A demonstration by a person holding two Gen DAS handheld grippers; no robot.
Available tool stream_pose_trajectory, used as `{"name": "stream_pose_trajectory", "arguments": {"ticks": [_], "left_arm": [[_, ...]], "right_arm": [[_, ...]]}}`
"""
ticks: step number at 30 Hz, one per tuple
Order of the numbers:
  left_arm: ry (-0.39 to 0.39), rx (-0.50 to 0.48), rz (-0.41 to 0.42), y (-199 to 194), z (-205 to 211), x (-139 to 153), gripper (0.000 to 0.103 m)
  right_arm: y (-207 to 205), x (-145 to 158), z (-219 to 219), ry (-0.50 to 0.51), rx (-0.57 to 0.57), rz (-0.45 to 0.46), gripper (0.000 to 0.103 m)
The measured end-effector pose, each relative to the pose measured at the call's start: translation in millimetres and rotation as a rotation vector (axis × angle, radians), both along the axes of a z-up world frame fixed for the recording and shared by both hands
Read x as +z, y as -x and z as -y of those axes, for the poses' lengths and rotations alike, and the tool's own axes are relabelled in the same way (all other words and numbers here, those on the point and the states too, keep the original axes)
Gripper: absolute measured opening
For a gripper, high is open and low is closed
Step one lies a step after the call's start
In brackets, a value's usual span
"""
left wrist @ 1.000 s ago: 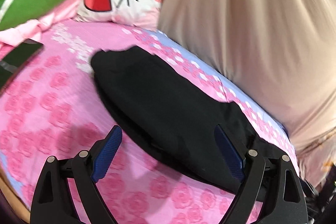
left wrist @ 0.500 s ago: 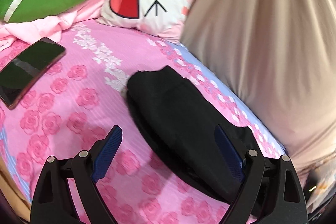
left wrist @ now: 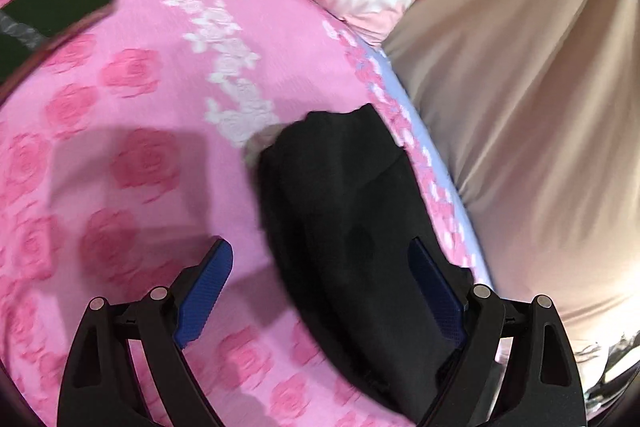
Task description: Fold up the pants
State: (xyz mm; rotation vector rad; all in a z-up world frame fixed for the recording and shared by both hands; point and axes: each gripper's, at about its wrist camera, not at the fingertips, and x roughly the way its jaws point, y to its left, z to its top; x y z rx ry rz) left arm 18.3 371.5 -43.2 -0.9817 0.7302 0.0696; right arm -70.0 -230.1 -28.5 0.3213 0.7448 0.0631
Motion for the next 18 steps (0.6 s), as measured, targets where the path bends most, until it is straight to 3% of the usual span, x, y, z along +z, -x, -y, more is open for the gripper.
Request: {"name": "stream_pose_trajectory", "arguments": {"ticks": [5,7,8,9,11,15,18], "left_arm": [[0.023,-0.061,0.036,-28.0,7.0,-2.5,0.086],[0.029,-0.106,0.046,-36.2,11.4,-5.2,0.061],[0.05,-0.13,0.039,-40.1,12.9,-9.8,0.04],[0.079,-0.139,0.043,-41.4,12.3,-12.6,0.034],[0.102,-0.138,0.059,-39.4,12.1,-10.0,0.027],[0.046,-0.154,0.107,-21.0,28.3,21.6,0.022],[0.056,-0.237,0.137,-3.4,52.2,36.8,0.021]], "right_arm": [[-14.2,-34.3,22.3,-0.245,-0.001,-0.068,0.093],[-23.5,-40.7,14.5,-0.295,0.018,-0.057,0.087],[-29.6,-41.4,8.8,-0.307,0.043,-0.048,0.044],[-40.3,-41.8,-0.7,-0.337,0.078,-0.063,0.026],[-44.5,-31.8,-7.1,-0.301,0.085,-0.04,0.02],[-17.1,9.3,5.2,-0.258,0.113,0.065,0.018],[12.3,27.5,29.5,-0.194,0.074,0.109,0.018]]}}
